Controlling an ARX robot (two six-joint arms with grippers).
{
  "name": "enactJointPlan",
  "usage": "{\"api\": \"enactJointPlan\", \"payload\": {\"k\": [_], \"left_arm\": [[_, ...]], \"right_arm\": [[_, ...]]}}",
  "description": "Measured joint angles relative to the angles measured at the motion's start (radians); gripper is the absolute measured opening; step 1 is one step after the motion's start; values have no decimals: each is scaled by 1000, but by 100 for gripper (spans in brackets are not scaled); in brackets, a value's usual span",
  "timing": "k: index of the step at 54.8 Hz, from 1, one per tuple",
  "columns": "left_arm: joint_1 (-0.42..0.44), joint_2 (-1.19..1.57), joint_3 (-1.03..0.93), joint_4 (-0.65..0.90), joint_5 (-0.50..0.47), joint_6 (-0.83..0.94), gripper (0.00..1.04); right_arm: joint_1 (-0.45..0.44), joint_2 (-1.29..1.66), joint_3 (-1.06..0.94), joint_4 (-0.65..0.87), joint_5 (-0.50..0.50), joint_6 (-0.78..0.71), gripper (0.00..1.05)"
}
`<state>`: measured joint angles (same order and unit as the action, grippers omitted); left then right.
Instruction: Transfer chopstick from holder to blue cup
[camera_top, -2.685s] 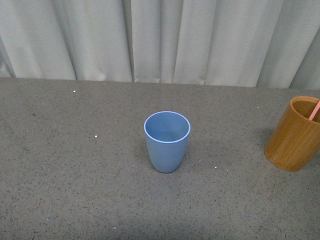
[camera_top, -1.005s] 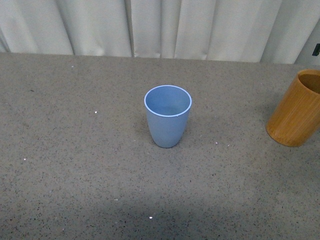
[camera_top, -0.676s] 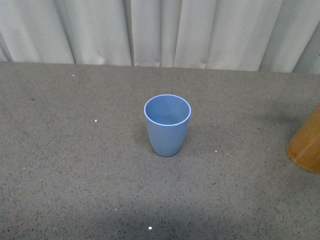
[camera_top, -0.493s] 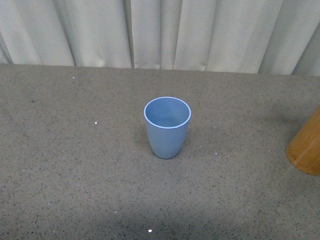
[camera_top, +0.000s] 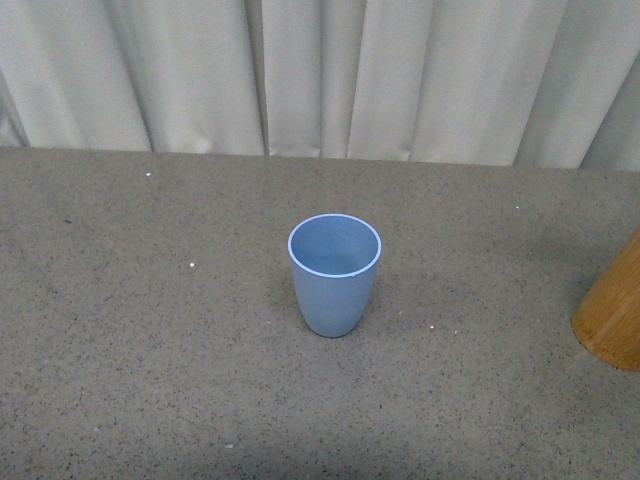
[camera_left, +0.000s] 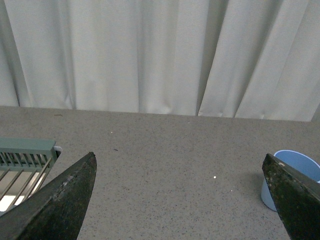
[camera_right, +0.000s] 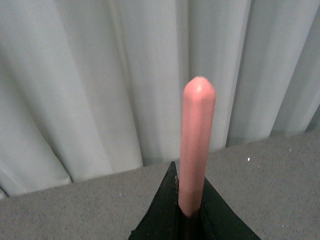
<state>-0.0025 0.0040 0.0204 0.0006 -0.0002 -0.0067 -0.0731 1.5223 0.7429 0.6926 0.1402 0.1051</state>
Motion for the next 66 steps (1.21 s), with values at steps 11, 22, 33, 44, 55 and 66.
{"api": "enactJointPlan", "payload": {"k": [11, 22, 33, 44, 55, 66], "left_arm": [[0, 0, 0, 0, 0, 0, 98], [0, 0, 0, 0, 0, 0, 98], [0, 0, 0, 0, 0, 0, 98], [0, 0, 0, 0, 0, 0, 98], [0, 0, 0, 0, 0, 0, 98], [0, 0, 0, 0, 0, 0, 98]], "right_arm": [[37, -167, 0, -104, 14, 36, 2], [259, -177, 15, -107, 96, 106, 2], [421, -45, 45, -58, 156, 135, 2], [503, 65, 98, -46, 175, 137, 2], [552, 138, 134, -43, 197, 157, 2], [577, 178, 139, -47, 208, 182, 2]]}}
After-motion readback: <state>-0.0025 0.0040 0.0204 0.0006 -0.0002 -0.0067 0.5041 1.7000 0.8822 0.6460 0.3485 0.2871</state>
